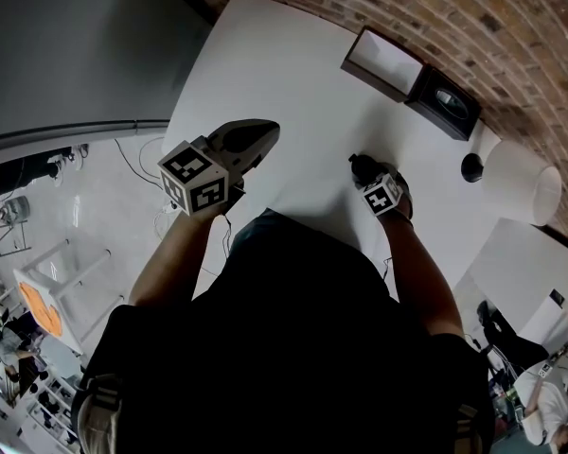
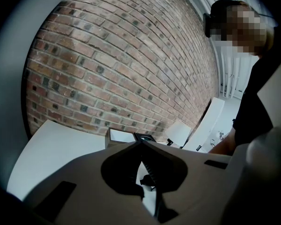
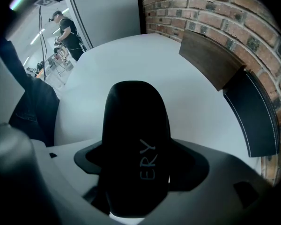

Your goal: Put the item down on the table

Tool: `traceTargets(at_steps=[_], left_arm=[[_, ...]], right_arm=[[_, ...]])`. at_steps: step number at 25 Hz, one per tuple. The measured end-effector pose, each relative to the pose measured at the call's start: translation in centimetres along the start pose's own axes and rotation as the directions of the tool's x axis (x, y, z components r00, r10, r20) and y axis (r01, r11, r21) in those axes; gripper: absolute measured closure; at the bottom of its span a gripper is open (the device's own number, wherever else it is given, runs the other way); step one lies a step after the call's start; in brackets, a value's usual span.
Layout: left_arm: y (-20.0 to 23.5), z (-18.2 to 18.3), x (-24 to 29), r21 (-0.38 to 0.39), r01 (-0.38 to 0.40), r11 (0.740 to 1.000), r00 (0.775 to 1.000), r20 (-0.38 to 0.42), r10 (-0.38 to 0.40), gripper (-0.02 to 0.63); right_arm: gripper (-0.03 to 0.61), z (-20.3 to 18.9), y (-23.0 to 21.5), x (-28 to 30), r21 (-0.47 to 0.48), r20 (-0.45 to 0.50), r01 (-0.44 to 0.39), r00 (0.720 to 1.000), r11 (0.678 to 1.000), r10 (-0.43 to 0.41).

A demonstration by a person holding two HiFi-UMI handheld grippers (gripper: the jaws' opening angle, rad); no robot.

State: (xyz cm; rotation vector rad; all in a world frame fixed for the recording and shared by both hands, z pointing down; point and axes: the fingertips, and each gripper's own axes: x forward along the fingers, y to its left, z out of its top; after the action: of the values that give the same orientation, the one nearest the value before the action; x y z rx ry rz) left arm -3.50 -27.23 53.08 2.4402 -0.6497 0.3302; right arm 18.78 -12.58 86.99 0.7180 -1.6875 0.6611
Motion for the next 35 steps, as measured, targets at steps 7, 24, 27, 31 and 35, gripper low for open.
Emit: traceTargets(at_steps=[7,24,27,31,35], left_arm=[[0.01,0.04,-0.1,-0.002,0.002,1.0,1.0,-0.001,-0.002,0.597],[0.04,-0.29,-0.44,-0.007,0.006,1.0,1.0,-0.002,-0.006,0.597],[-0.08,-0.21,-0.46,-0.004,0.008,1.0,1.0,0.001,-0.008,0.597],[-0.14,0.01,-0.59,0.001,0.008,1.0,1.0,0.005,-0.008,0.597],[-0.3,0.02,-0.68,0.004,0.008,1.0,1.0,0.008,-0.008,0.597]], right_arm=[[0.201,0.0,0.11,0.01,0.001,0.006,0.003,1.0,1.0,-0.003],[0.173,0.51,0.22,-0.07,0.014,0.037,-0.006,0.999,1.0,0.006],[0.164,-0.03,0.34,0.31,0.012,0.024,-0.015,1.0,1.0,0.014],[0.16,0.29,0.03,0.09,0.018,0.039,-0.008,0.999,1.0,0.007],[0.156,0.77,0.08,-0.57,0.036,0.057,-0.019,0.998,0.999,0.017]])
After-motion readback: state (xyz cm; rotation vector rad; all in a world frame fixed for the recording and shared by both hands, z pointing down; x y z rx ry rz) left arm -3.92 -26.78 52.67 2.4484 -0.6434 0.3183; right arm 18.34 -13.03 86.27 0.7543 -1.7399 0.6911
